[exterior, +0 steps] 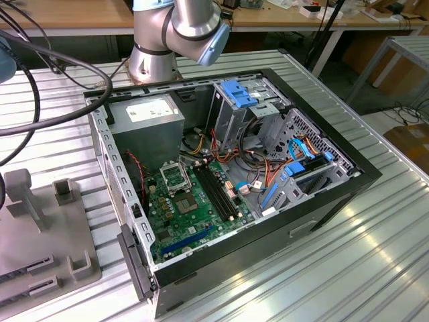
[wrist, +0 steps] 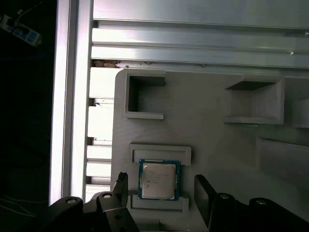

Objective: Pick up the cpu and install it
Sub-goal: 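Pick up the cpu and move it towards the insertion slot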

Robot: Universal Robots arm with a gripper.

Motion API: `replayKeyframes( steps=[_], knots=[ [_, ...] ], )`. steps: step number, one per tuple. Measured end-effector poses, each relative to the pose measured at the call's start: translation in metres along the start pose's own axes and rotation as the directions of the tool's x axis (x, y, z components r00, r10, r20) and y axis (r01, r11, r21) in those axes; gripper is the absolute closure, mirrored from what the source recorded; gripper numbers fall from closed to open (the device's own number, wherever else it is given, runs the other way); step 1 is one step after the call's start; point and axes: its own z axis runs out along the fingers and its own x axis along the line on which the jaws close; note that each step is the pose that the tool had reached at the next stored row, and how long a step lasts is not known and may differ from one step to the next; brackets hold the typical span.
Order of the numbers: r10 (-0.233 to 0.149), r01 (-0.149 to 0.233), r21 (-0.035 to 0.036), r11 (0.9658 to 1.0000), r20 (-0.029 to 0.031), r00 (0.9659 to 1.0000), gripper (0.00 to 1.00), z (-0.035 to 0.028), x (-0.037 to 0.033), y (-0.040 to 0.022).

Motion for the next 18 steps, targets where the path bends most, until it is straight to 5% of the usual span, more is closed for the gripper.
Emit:
replayKeyframes(
  steps=[8, 18],
  knots=[
    [0.000, 0.000, 0.0000, 1.0000, 0.0001, 1.0000, 0.34, 0.0015, 0.0001, -0.0008],
    [0.000, 0.000, 0.0000, 1.0000, 0.0000, 1.0000, 0.34, 0.0120, -0.0002, -0.0019]
  ],
)
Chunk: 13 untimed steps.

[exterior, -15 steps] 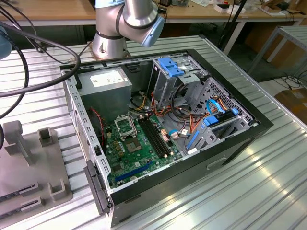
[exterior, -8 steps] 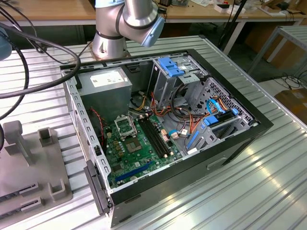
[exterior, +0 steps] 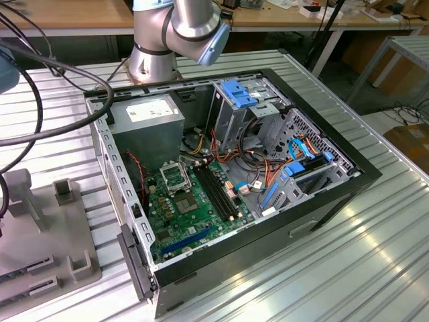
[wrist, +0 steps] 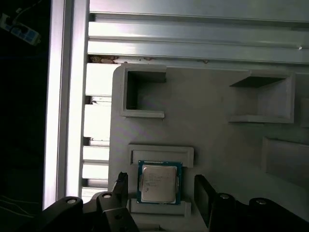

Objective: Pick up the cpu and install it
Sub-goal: 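Pick up the cpu and move it towards the insertion slot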

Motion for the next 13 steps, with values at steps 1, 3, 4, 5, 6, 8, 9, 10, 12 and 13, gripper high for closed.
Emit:
replayKeyframes(
  steps=[1, 3, 4, 5, 6, 8, 9, 10, 12, 13],
  knots=[
    [0.000, 0.000, 0.0001, 1.0000, -0.0001, 1.0000, 0.34, 0.0005, 0.0000, -0.0001],
    [0.000, 0.000, 0.0000, 1.0000, 0.0001, 1.0000, 0.34, 0.0016, 0.0000, -0.0001],
    [0.000, 0.000, 0.0002, 1.0000, 0.0002, 1.0000, 0.34, 0.0024, 0.0000, -0.0001],
    [0.000, 0.000, 0.0006, 1.0000, 0.0001, 1.0000, 0.34, 0.0029, 0.0000, -0.0002],
    [0.000, 0.000, 0.0010, 1.0000, 0.0000, 1.0000, 0.34, 0.0033, 0.0000, -0.0002],
    [0.000, 0.000, 0.0025, 1.0000, -0.0003, 1.0000, 0.34, 0.0038, 0.0001, -0.0002],
    [0.000, 0.000, 0.0030, 1.0000, -0.0003, 1.0000, 0.34, 0.0038, 0.0001, -0.0002],
    [0.000, 0.000, 0.0035, 1.0000, -0.0002, 1.0000, 0.34, 0.0039, 0.0000, -0.0002],
    [0.001, -0.001, 0.0044, 1.0000, -0.0001, 1.0000, 0.34, 0.0040, 0.0000, -0.0002],
    [0.002, -0.002, 0.0047, 1.0000, -0.0001, 1.0000, 0.34, 0.0041, 0.0000, -0.0001]
  ],
)
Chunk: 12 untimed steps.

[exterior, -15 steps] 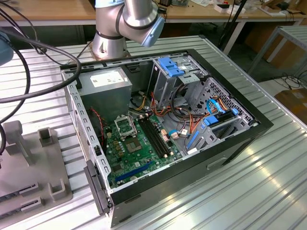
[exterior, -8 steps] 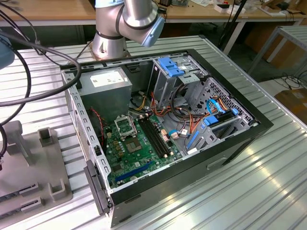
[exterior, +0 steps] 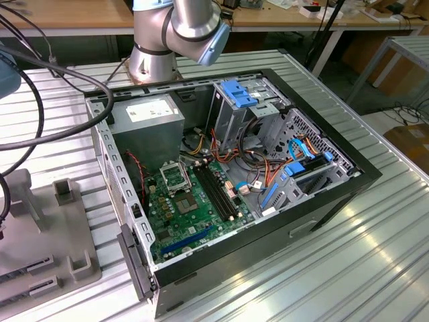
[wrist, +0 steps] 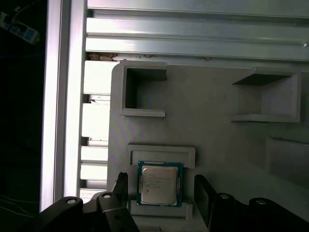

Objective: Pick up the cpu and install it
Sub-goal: 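Pick up the cpu and move it towards the insertion slot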

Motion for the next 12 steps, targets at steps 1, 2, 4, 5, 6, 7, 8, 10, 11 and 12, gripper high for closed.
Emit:
replayKeyframes(
  steps=[1, 2, 4, 5, 6, 7, 8, 10, 11, 12],
  knots=[
    [0.001, -0.001, 0.0005, 1.0000, 0.0001, 1.0000, 0.34, 0.0001, 0.0000, 0.0000],
    [0.002, -0.002, 0.0007, 1.0000, 0.0001, 1.0000, 0.34, 0.0002, 0.0000, 0.0001],
    [0.003, -0.003, 0.0010, 1.0000, 0.0001, 1.0000, 0.34, 0.0004, 0.0000, 0.0001],
    [0.003, -0.003, 0.0010, 1.0000, 0.0002, 1.0000, 0.34, 0.0006, 0.0000, 0.0002],
    [0.003, -0.003, 0.0011, 1.0000, 0.0001, 1.0000, 0.34, 0.0009, 0.0000, 0.0002],
    [0.003, -0.003, 0.0011, 1.0000, 0.0001, 1.0000, 0.34, 0.0013, 0.0000, 0.0002],
    [0.004, -0.004, 0.0012, 1.0000, 0.0002, 1.0000, 0.34, 0.0017, 0.0000, 0.0002],
    [0.004, -0.004, 0.0011, 1.0000, 0.0002, 1.0000, 0.34, 0.0024, -0.0001, 0.0002],
    [0.004, -0.004, 0.0012, 1.0000, 0.0001, 1.0000, 0.34, 0.0028, -0.0001, 0.0002],
    [0.004, -0.004, 0.0011, 1.0000, 0.0002, 1.0000, 0.34, 0.0032, -0.0001, 0.0002]
  ],
)
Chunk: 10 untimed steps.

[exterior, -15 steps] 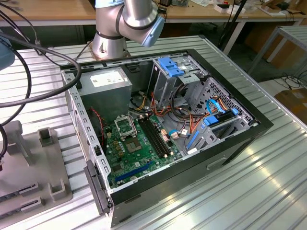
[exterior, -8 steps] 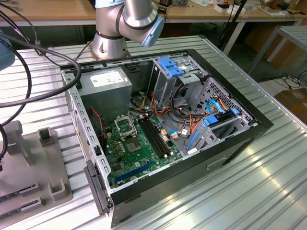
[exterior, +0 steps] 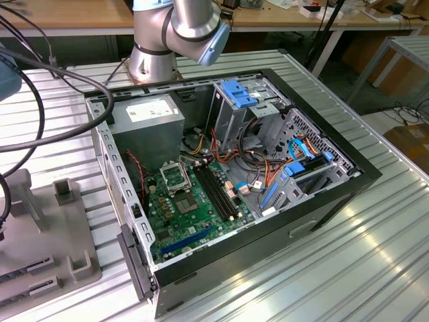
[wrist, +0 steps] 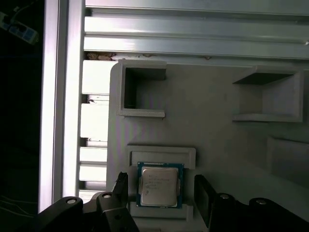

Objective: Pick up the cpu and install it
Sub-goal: 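Pick up the cpu and move it towards the insertion slot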

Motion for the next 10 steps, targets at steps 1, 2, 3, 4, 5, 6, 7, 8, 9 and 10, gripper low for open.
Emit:
replayKeyframes(
  steps=[1, 2, 3, 4, 5, 6, 7, 8, 9, 10],
  knots=[
    [0.000, 0.000, 0.0000, 1.0000, 0.0000, 1.0000, 0.34, 0.0003, 0.0000, 0.0000],
    [0.000, 0.000, 0.0001, 1.0000, 0.0000, 1.0000, 0.34, 0.0007, 0.0000, 0.0000],
    [0.000, 0.000, 0.0004, 1.0000, -0.0001, 1.0000, 0.34, 0.0008, 0.0000, 0.0002],
    [0.001, -0.001, 0.0012, 1.0000, 0.0000, 1.0000, 0.34, 0.0010, 0.0000, 0.0003],
    [0.001, -0.001, 0.0022, 1.0000, 0.0000, 1.0000, 0.34, 0.0011, 0.0000, 0.0004],
    [0.001, -0.001, 0.0036, 1.0000, -0.0001, 1.0000, 0.34, 0.0011, 0.0000, 0.0006],
    [0.001, -0.001, 0.0046, 1.0000, -0.0001, 1.0000, 0.34, 0.0012, 0.0000, 0.0006],
    [0.001, -0.001, 0.0064, 1.0000, -0.0002, 1.0000, 0.34, 0.0013, -0.0001, 0.0008],
    [0.001, -0.001, 0.0082, 1.0000, -0.0003, 1.0000, 0.34, 0.0014, -0.0001, 0.0009],
    [0.001, -0.001, 0.0096, 1.0000, -0.0003, 1.0000, 0.34, 0.0015, -0.0001, 0.0011]
  ],
)
